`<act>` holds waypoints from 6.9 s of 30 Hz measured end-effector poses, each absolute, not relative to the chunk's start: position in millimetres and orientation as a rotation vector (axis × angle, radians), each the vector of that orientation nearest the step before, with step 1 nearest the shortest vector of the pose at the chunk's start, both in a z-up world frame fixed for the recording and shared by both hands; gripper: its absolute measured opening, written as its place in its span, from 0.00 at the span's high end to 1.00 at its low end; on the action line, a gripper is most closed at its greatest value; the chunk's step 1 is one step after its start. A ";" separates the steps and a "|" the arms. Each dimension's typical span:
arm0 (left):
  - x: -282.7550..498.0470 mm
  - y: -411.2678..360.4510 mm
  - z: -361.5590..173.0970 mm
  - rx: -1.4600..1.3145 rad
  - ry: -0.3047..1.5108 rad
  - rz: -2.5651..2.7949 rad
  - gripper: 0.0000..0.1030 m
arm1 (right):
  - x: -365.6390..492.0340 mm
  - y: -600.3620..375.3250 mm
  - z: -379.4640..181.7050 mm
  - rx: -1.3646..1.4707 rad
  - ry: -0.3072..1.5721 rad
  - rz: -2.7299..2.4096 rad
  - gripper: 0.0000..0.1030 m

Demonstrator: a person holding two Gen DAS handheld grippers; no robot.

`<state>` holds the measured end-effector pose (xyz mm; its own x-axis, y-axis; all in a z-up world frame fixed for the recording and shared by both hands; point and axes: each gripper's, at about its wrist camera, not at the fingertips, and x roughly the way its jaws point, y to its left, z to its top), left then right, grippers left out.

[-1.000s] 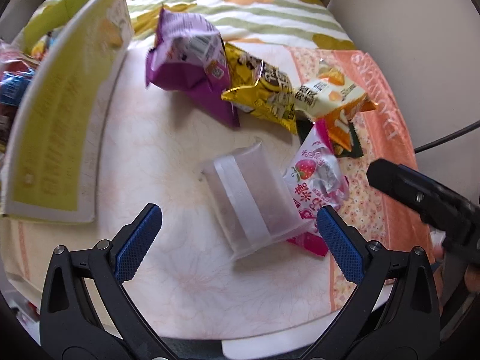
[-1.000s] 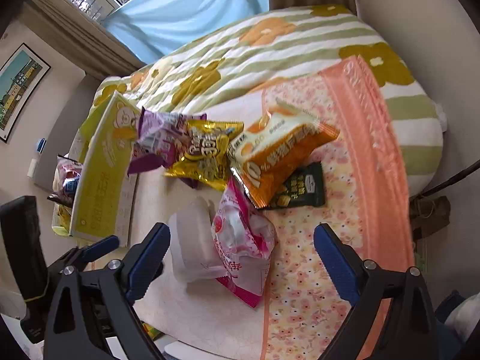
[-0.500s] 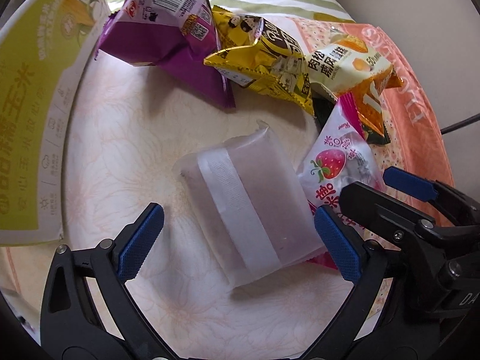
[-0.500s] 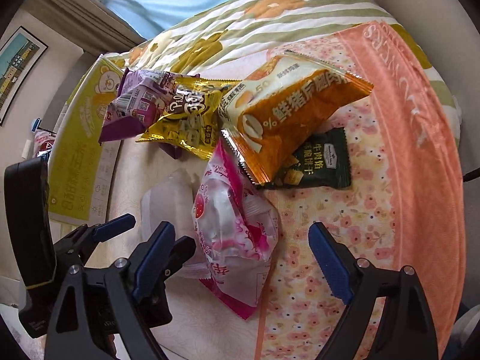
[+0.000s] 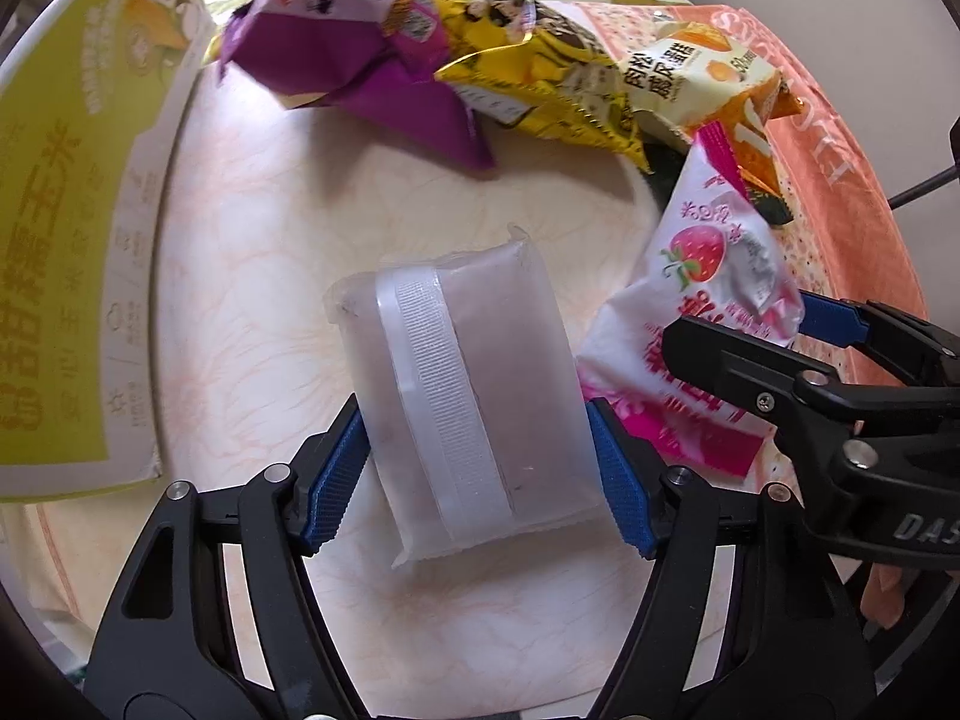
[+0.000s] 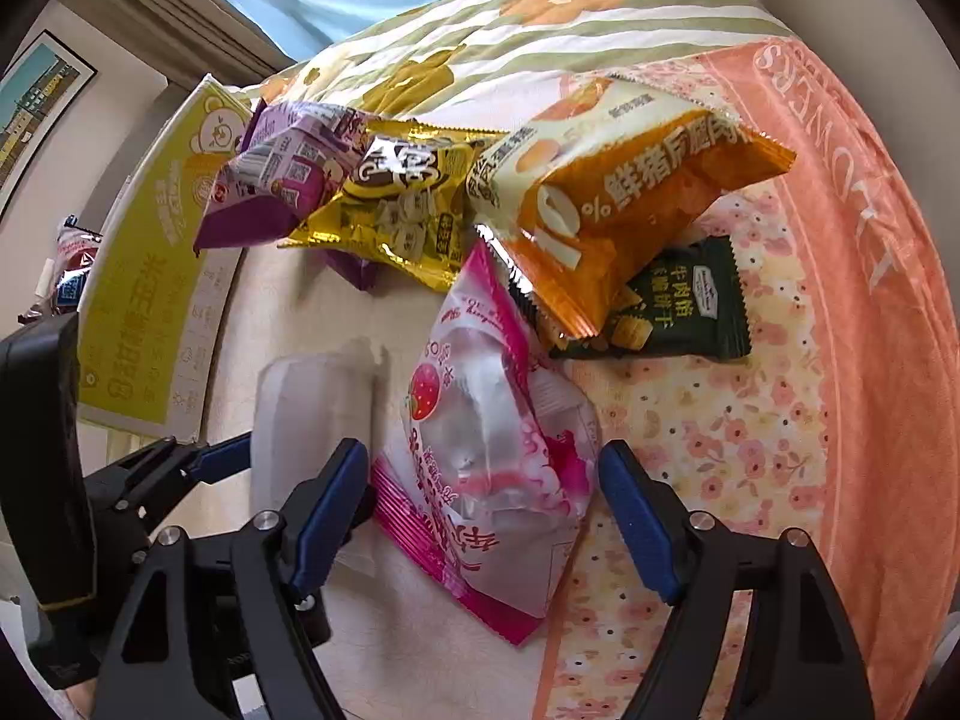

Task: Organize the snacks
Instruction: 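Grasp the white pouch with the left gripper while the right grasps the pink strawberry bag, then carry both bags over the green box and open the left gripper, then lower the pink strawberry bag into the box and open the right gripper, then move both grippers back to the purple and gold bags on the table, then grasp the purple bag with the left gripper while the right grasps the gold chocolate bag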

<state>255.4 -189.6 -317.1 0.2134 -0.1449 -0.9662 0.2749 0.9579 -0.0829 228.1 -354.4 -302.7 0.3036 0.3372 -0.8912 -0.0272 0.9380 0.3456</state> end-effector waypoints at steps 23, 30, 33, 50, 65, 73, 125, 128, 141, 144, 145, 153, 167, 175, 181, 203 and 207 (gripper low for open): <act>232.9 -149.9 -290.0 0.070 1.308 -0.270 0.39 | 211.1 -336.2 -288.4 0.131 1.197 0.271 0.59; 213.5 -135.6 -244.3 -0.033 1.211 -0.300 0.40 | 190.5 -349.0 -241.0 0.107 1.107 0.273 0.59; 204.3 -126.0 -218.3 -0.082 1.150 -0.314 0.40 | 176.4 -355.7 -217.9 0.101 1.055 0.270 0.59; 240.4 -32.5 -80.1 -0.211 0.808 -0.206 0.40 | 235.8 -273.3 -93.3 0.041 0.796 0.438 0.59; 368.7 121.4 -121.9 -0.154 0.943 -0.166 0.40 | 324.1 -129.8 -102.1 0.085 0.864 0.453 0.59; 411.3 140.0 -175.9 -0.082 1.066 -0.237 0.39 | 349.2 -99.8 -122.7 0.102 0.938 0.373 0.59; 312.9 114.0 -136.6 -0.052 0.939 -0.287 0.01 | 275.4 -124.7 -104.7 0.145 0.833 0.271 0.09; 308.3 95.3 -129.4 -0.044 0.927 -0.312 0.01 | 266.0 -148.0 -99.6 0.149 0.816 0.219 0.09; 306.1 -39.1 -117.8 0.005 0.927 -0.341 0.01 | 267.9 -283.5 -102.4 0.178 0.843 0.148 0.00; 313.0 -77.9 -125.2 0.024 0.947 -0.324 0.01 | 276.6 -312.1 -114.1 0.172 0.915 0.162 0.00; 316.1 -87.9 -128.3 0.024 0.955 -0.317 0.01 | 280.4 -321.6 -118.1 0.169 0.935 0.172 0.00; 354.7 -135.2 -164.0 -0.005 1.036 -0.199 0.01 | 315.9 -358.2 -157.0 0.116 1.013 0.306 0.00; 417.0 -164.5 -249.1 -0.030 1.219 -0.098 0.01 | 360.6 -326.5 -258.5 -0.123 1.182 0.625 0.00; 421.6 -159.5 -280.2 -0.040 1.267 -0.080 0.02 | 371.3 -318.2 -290.3 -0.121 1.256 0.660 0.01; 422.3 -157.1 -294.7 -0.052 1.300 -0.080 0.17 | 376.2 -315.7 -298.6 -0.102 1.286 0.687 0.05; 400.1 -152.3 -274.8 0.066 1.211 0.005 0.38 | 366.0 -305.2 -292.8 -0.134 1.236 0.656 0.45; 395.4 -154.7 -267.2 0.080 1.191 0.006 0.39 | 362.9 -308.2 -286.6 -0.102 1.222 0.652 0.50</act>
